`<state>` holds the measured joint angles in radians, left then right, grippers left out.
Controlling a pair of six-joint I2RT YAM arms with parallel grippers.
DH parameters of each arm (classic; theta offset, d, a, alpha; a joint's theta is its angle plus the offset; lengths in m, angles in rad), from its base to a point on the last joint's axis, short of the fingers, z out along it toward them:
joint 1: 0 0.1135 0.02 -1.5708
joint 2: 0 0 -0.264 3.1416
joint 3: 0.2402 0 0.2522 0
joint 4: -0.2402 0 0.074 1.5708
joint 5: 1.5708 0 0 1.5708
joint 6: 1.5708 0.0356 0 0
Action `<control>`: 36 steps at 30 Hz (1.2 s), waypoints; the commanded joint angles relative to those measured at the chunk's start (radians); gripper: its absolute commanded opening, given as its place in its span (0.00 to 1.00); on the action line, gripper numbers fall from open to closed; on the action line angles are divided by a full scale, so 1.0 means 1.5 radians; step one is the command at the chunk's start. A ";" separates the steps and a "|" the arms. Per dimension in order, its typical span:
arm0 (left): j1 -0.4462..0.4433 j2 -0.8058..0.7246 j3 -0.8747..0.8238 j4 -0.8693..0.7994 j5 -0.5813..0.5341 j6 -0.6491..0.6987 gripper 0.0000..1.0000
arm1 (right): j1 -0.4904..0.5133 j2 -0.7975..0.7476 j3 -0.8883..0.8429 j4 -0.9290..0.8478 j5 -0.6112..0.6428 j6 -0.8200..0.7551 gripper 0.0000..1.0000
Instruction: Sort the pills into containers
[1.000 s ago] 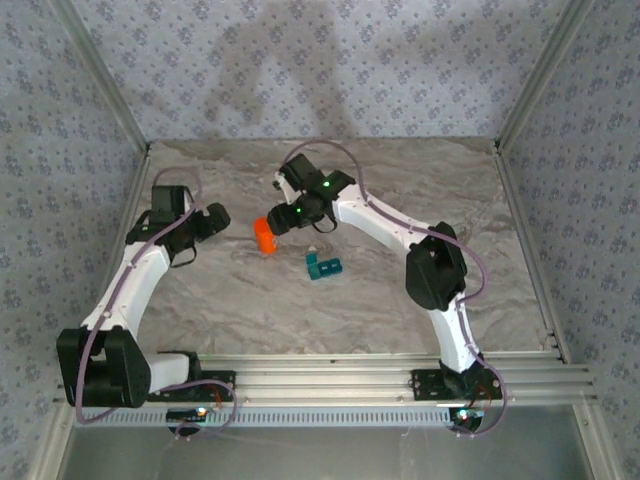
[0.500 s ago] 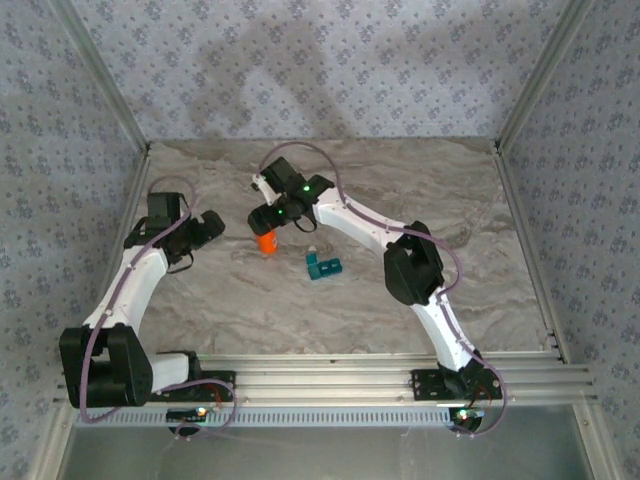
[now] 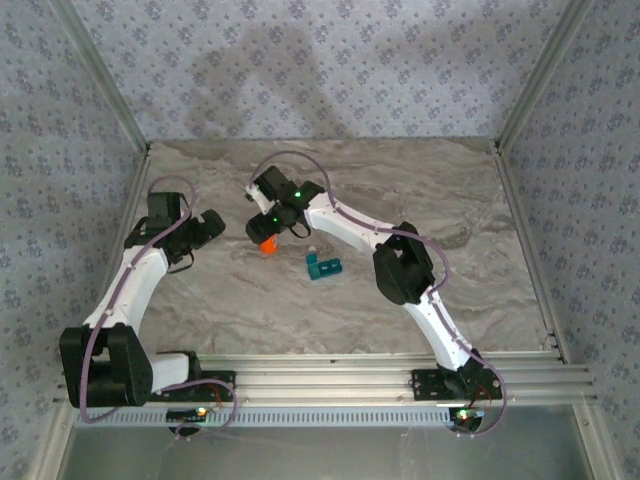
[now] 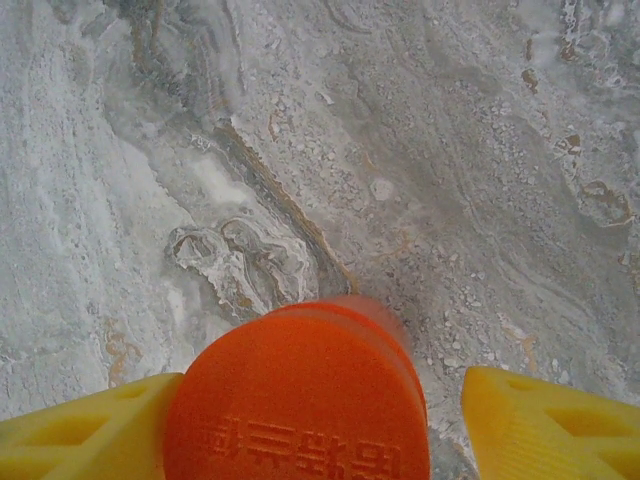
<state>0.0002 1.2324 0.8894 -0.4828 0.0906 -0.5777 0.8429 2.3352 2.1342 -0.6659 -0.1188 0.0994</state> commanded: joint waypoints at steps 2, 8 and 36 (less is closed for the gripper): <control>0.004 0.002 -0.003 0.010 0.013 -0.007 0.99 | 0.002 0.023 0.027 -0.015 -0.004 -0.006 0.71; 0.005 -0.001 -0.001 0.007 0.017 0.001 0.99 | 0.002 0.045 0.055 -0.023 -0.012 0.000 0.69; 0.002 0.018 0.009 0.129 0.136 0.008 0.99 | -0.063 -0.058 0.054 -0.119 0.000 0.000 0.41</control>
<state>0.0002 1.2518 0.8894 -0.3389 0.2470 -0.5739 0.7715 2.3325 2.2089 -0.8017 -0.1265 0.0959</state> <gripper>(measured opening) 0.992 0.532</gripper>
